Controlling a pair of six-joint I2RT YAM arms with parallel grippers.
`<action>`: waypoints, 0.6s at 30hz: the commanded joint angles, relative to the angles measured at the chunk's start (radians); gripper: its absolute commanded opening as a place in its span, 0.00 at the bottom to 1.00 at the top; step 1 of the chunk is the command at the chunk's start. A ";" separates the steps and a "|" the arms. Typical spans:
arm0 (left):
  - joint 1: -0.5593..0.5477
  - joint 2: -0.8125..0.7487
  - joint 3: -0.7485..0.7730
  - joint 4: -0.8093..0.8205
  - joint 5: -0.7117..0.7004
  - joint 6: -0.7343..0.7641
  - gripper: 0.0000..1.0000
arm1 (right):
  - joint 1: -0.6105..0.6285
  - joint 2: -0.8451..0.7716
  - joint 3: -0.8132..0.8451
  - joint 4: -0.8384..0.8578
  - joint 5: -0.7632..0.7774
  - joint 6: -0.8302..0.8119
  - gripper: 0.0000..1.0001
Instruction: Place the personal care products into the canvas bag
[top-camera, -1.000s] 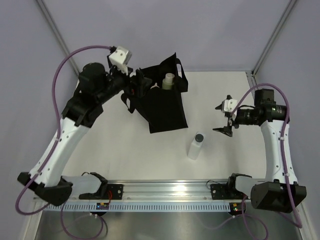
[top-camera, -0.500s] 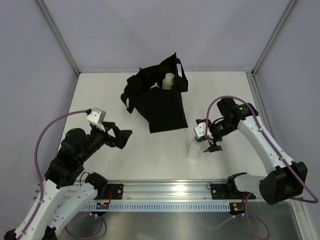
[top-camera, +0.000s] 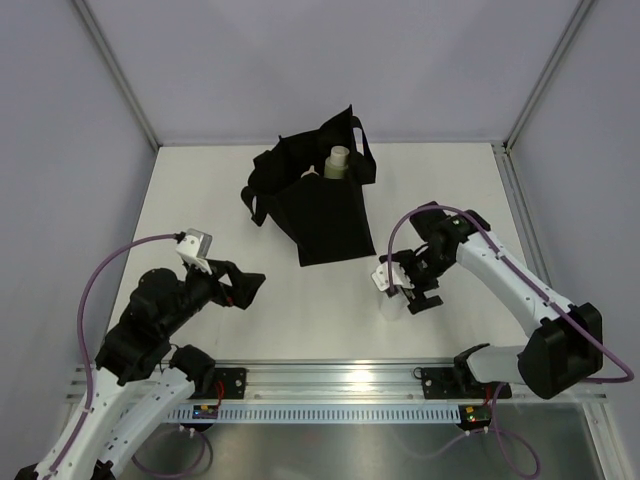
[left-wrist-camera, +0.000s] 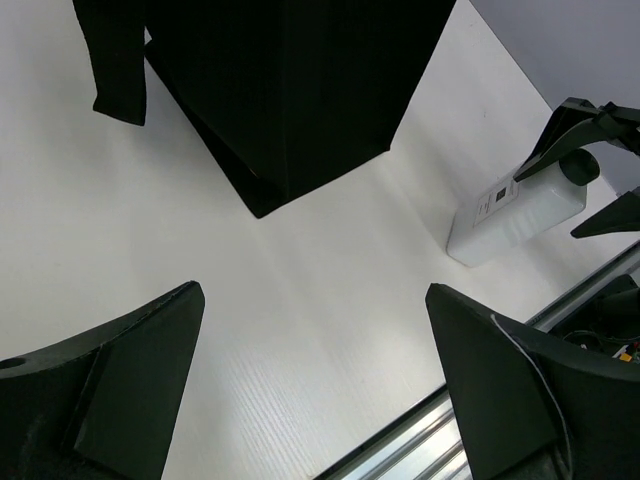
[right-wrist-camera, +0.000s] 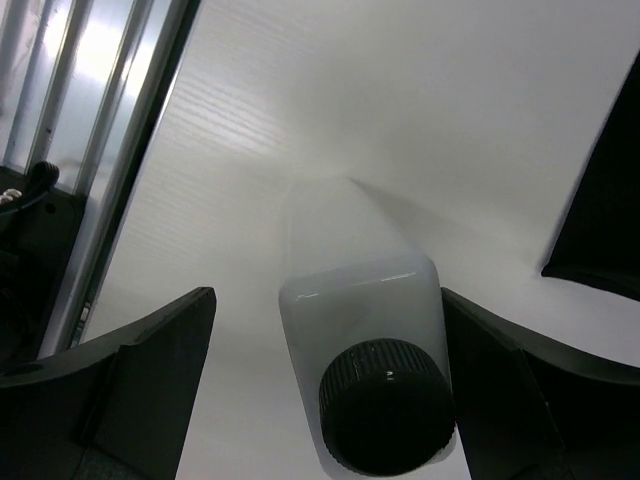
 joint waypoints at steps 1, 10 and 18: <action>0.001 -0.012 -0.006 0.044 0.018 -0.022 0.99 | 0.014 0.029 0.009 0.008 0.115 0.010 0.93; 0.001 -0.012 -0.013 0.052 0.029 -0.030 0.99 | 0.014 0.037 0.030 0.002 0.014 0.137 0.51; -0.001 -0.020 -0.012 0.063 0.036 -0.040 0.99 | 0.015 -0.034 0.071 0.034 -0.138 0.396 0.00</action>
